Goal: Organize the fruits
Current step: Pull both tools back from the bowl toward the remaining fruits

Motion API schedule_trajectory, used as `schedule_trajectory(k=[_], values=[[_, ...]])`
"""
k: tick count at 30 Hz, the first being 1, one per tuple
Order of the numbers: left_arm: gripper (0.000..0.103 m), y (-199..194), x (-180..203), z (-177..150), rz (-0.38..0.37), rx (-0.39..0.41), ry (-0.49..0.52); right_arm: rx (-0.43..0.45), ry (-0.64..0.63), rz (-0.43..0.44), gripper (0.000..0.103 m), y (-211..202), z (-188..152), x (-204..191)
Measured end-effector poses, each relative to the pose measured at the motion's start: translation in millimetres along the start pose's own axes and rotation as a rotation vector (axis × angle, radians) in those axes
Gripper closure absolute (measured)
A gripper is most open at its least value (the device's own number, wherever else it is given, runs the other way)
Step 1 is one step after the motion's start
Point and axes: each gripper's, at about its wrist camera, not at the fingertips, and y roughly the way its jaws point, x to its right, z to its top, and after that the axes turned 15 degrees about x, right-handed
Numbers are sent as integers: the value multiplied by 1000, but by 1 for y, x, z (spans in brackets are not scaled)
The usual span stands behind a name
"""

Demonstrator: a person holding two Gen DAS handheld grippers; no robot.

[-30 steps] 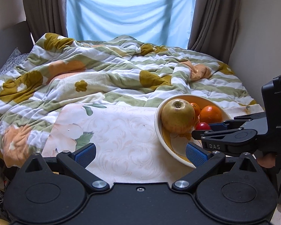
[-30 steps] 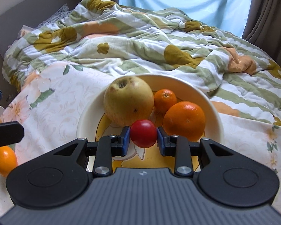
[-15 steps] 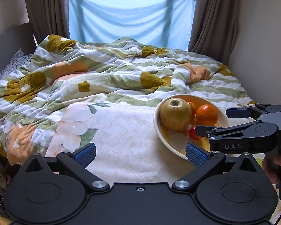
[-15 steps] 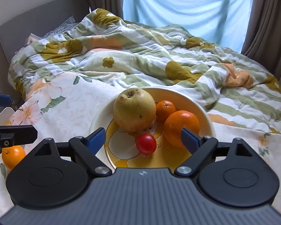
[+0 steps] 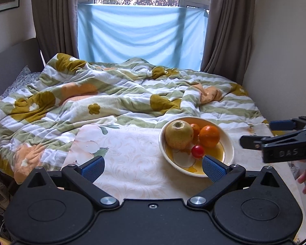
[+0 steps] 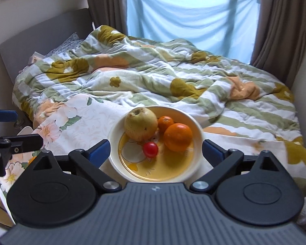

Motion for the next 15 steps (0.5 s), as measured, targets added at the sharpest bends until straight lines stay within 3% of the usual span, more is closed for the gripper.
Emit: schedule_trajectory(k=[10,15], values=[[0,-38,13,-12,-3,23,4,3,86,-76,0,-68,-5,29],[0,-53,20,-26,-4,25,10,-4,65,-124,0,-93,-21,36]])
